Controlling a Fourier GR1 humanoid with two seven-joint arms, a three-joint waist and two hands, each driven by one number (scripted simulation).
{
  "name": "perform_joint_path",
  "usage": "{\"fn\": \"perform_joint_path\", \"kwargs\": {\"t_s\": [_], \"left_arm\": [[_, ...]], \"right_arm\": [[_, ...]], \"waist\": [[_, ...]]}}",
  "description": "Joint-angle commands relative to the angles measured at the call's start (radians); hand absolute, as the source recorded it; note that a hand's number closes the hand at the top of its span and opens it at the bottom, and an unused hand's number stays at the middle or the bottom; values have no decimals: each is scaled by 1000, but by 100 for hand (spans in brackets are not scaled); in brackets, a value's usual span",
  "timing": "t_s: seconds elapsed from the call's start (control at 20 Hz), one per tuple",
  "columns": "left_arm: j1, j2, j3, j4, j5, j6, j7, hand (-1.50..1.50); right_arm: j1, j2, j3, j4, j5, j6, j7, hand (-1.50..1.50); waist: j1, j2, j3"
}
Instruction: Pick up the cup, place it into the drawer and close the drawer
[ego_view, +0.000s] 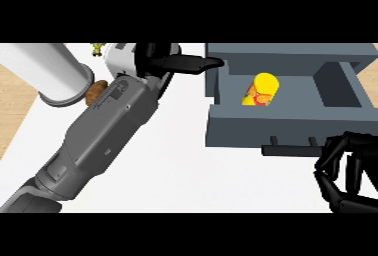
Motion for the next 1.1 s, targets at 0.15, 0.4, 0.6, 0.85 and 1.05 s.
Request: {"fn": "perform_joint_path", "kwargs": {"t_s": [0.15,0.4,0.6,0.85,1.05], "left_arm": [[284,166,8,-325,11,8,85,-150],[484,261,45,-545,24,-14,107,-150],[595,293,70,-579,39,-98,78,-150],[691,355,114,-637,69,-167,67,-150],[777,419,176,-694,79,-217,90,-150]], "right_arm": [[44,-24,47,6,145,20,-5,150],[7,-5,87,90,269,-14,-25,150],[-45,-35,163,166,462,-24,-129,150],[-53,-101,277,283,726,-67,-249,150],[-81,-69,327,404,847,-155,-303,150]], "waist": [[10,-2,0],[7,4,1],[7,8,1],[24,10,1],[1,10,1]]}}
